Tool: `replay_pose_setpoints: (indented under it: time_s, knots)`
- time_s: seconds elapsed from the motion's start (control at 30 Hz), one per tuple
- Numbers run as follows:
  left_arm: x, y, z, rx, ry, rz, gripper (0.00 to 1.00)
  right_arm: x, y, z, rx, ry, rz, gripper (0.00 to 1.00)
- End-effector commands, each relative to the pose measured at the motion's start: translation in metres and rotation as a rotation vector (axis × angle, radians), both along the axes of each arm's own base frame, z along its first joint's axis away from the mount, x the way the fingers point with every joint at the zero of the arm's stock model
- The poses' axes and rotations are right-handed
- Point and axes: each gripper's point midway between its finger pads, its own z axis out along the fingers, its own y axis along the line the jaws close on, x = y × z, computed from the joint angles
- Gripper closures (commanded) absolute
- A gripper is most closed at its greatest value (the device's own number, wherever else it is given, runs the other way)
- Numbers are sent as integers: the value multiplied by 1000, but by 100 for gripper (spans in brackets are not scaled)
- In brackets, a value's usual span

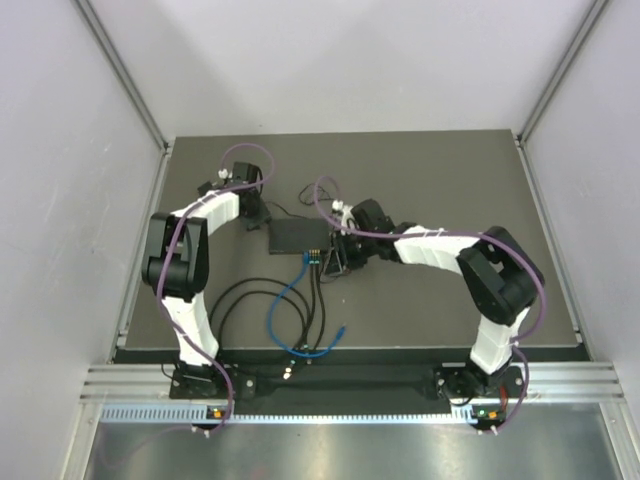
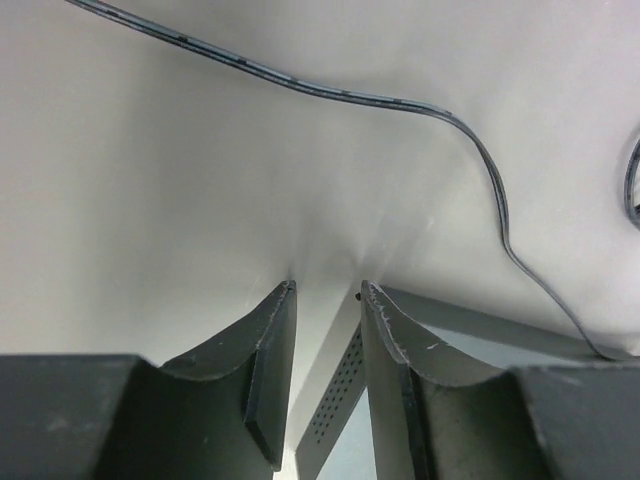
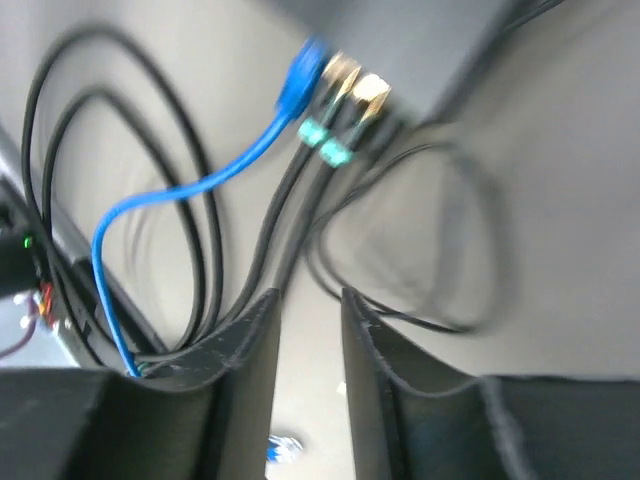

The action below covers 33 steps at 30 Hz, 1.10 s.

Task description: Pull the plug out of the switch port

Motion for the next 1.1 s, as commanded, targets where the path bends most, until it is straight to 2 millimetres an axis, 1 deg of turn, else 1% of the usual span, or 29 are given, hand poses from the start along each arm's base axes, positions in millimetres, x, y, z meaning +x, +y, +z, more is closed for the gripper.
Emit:
replay_pose_setpoints:
  time_s: [0.0, 0.03, 0.07, 0.13, 0.2, 0.23, 0.3, 0.33, 0.37, 0.4, 0.43, 0.47, 0.5, 0.53, 0.57, 0.6, 0.63, 0.67, 0.7, 0.73, 0.77, 0.8, 0.83, 0.87, 0.9, 0.93, 1.0, 1.03, 1.07]
  knots:
    - [1, 17, 27, 79, -28, 0, 60, 52, -30, 49, -43, -179, -102, 68]
    - [-2, 21, 33, 95, -31, 12, 60, 60, -30, 61, -37, -203, -103, 65]
    - [-7, 27, 47, 109, -56, 26, 59, 63, -33, 63, -46, -213, -101, 61]
    - [-17, 34, 62, 130, -71, 51, 57, 68, -32, 70, -66, -249, -74, 53]
    - [-34, 37, 83, 127, -104, 64, 53, 76, -33, 65, -107, -251, -79, 42]
    - [-42, 34, 89, 103, -107, 60, 53, 85, -28, 75, -104, -272, -81, 36]
    - [-63, 32, 105, 70, -145, 45, 49, 91, -26, 72, -132, -266, -83, 28]
    - [-69, 24, 110, 22, -166, 17, 46, 99, -20, 82, -119, -291, -89, 22]
    - [-84, 20, 116, -13, -194, -5, 44, 104, -17, 85, -114, -305, -93, 20]
    - [-91, 11, 119, -58, -211, -36, 43, 109, -14, 77, -126, -301, -86, 18]
    - [-98, 1, 121, -112, -226, -69, 41, 120, -7, 89, -108, -330, -89, 16]
    - [-111, -17, 123, -210, -248, -137, 39, 124, -2, 91, -103, -337, -79, 15]
    - [-117, -26, 123, -261, -253, -152, 39, 129, 2, 81, -114, -328, -61, 14]
    - [-124, -33, 122, -296, -255, -169, 38, 140, 10, 93, -97, -355, -62, 13]
    - [-134, -41, 119, -340, -265, -194, 38, 144, 14, 94, -92, -351, -65, 15]
    - [-139, -46, 117, -370, -267, -198, 38, 147, 19, 79, -104, -313, -56, 17]
    - [-145, -50, 113, -389, -265, -209, 38, 153, 31, 93, -61, -327, -42, 19]
    - [-153, -51, 102, -396, -250, -208, 39, 145, 46, 95, -1, -300, 19, 22]
    - [-155, -49, 97, -395, -240, -195, 40, 148, 57, 90, 33, -302, 43, 22]
    - [-161, -48, 88, -392, -222, -186, 40, 150, 66, 96, 59, -315, 56, 23]
    - [-163, -47, 88, -391, -226, -182, 41, 150, 74, 95, 63, -327, 68, 23]
    - [-165, -45, 85, -386, -226, -168, 41, 154, 79, 77, 45, -324, 85, 23]
    - [-167, -44, 83, -383, -222, -158, 41, 158, 85, 86, 41, -343, 99, 23]
    - [-168, -40, 82, -373, -227, -143, 42, 159, 92, 83, 29, -353, 121, 23]
    - [-170, -36, 79, -363, -215, -102, 43, 161, 97, 63, 1, -348, 144, 23]
    - [-170, -20, 71, -296, -194, -20, 47, 167, 102, 71, 3, -374, 144, 23]
    - [-166, -8, 73, -254, -203, 44, 52, 170, 101, 54, -49, -366, 102, 25]
    - [-155, -4, 84, -234, -250, 60, 54, 171, 99, 52, -52, -362, 82, 26]
    - [-146, 3, 85, -195, -268, 88, 55, 174, 101, 54, -28, -368, 58, 26]
